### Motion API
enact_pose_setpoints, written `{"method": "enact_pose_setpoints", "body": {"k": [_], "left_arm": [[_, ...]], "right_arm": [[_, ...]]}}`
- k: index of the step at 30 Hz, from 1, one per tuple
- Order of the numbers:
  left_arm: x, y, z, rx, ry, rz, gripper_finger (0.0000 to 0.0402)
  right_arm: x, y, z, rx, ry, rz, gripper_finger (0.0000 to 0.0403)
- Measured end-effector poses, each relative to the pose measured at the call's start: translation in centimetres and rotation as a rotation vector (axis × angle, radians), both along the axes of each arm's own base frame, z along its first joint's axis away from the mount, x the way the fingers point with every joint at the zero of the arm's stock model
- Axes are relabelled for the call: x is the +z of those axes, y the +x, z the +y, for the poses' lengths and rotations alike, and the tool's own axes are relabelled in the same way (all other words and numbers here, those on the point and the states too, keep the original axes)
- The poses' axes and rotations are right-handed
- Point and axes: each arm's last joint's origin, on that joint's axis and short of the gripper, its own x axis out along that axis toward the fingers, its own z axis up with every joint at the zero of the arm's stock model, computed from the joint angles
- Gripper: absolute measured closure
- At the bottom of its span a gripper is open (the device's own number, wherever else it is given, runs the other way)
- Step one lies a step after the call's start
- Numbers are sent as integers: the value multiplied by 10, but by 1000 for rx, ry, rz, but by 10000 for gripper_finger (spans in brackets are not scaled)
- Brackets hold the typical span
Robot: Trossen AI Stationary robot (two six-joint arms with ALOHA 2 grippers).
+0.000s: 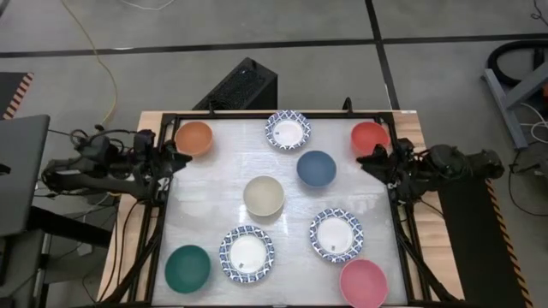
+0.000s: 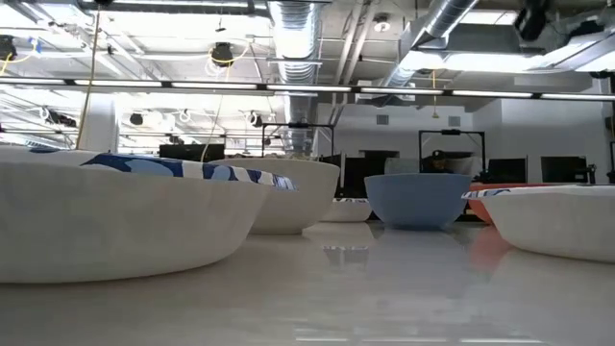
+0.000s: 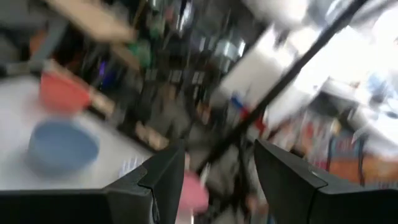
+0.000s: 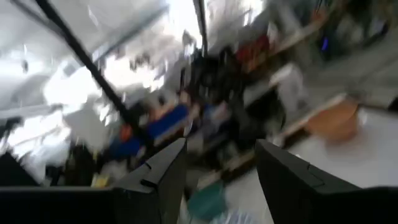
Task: Nest bowls inside each other
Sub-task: Stack the right white and blue bowl on the top white and blue bowl
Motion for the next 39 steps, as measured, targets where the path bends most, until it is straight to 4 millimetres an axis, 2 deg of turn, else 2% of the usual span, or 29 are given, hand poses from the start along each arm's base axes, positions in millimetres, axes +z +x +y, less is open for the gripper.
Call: {"method": "enact_pose_setpoints", "body": {"k": [4, 9, 12, 18, 25, 30, 34, 39], "left_arm": [[27, 8, -3, -83, 42, 197, 219], [49, 16, -4, -128, 124, 304, 219], [55, 17, -5, -134, 156, 307, 219], [52, 16, -4, -117, 167, 345, 219], [47, 16, -4, -109, 198, 399, 202], [46, 16, -3, -105, 206, 401, 176], [44, 18, -4, -106, 205, 411, 155], [28, 25, -4, -112, 190, 484, 145]], "right_arm": [[17, 19, 12, 101, -9, 338, 196], [19, 39, 26, 151, 9, 771, 205], [9, 49, 33, 149, 74, 980, 207], [-25, 62, 41, 120, 160, 1395, 189], [-39, 79, 42, 103, 97, 1457, 137], [-47, 83, 34, 55, 52, 1466, 126], [-69, 86, 26, 43, 67, 1460, 126], [-96, 84, 23, 50, 82, 1457, 126]]}}
